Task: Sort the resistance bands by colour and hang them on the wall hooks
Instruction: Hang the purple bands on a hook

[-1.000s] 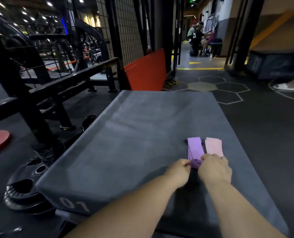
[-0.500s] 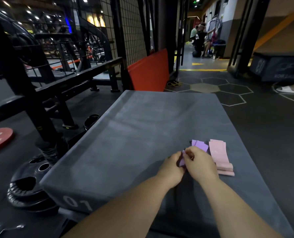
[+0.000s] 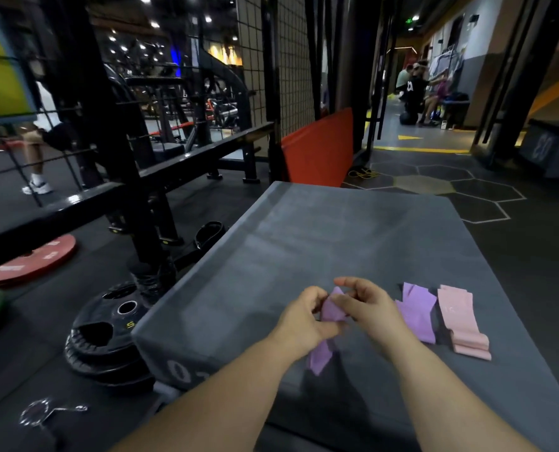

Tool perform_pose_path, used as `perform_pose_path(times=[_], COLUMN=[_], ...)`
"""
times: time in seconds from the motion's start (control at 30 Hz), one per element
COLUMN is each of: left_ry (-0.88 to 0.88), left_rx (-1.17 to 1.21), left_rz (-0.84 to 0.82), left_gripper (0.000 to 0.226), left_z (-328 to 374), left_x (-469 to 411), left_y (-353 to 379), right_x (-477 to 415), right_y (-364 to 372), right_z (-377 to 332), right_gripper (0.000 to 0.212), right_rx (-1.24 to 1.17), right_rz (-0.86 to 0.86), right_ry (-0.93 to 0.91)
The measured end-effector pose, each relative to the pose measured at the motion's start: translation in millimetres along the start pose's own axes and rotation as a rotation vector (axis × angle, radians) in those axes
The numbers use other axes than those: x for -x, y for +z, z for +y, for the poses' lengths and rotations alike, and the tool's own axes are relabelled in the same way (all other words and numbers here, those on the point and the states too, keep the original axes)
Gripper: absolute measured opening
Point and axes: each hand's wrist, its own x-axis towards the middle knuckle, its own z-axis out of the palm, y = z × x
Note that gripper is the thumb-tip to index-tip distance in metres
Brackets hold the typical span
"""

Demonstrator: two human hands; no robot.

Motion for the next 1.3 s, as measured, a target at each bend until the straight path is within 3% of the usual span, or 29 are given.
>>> perform_pose_path(times=[0.27, 0.47, 0.67, 0.83, 0.97, 1.07, 1.17, 1.3], left_ry=[-0.02, 0.019, 0.066, 0.091, 0.098, 0.093, 0.101, 0.096], left_rx=[-0.027, -0.087, -0.231, -0.197, -0.124, 0.025, 0.082, -0.087], left_rz=[0.029, 0.059, 0.082, 0.209, 0.335, 0.324, 0.305, 0.257], left_gripper=[0.056, 0.049, 0.062, 0.04, 0.037, 0.048, 0.065, 0.077], left_z=[2, 14, 37, 58, 77, 94, 114, 140], left_x=[29, 71, 121, 171, 210, 237, 264, 299], left_y=[-70, -131, -194, -239, -273, -295, -315, -345], right_x=[14, 30, 49, 70, 89, 105, 120, 138], right_y=[44, 94, 157, 207, 243, 268, 290, 317], right_z=[-24, -51, -94, -135, -165, -185, -201, -225], right_gripper=[0.008, 0.013, 0.021, 0.016, 0.02, 0.021, 0.023, 0.015], right_rx=[0.013, 0.006, 0.031, -0.007, 0.027, -0.003, -0.193, -0.359], right_rz=[-0.275, -0.341, -0.462, -0.565, -0.613, -0.683, -0.791, -0.899], right_ry=[-0.03, -0.083, -0.168, -0.188, -0.231, -0.234, -0.158, -0.101])
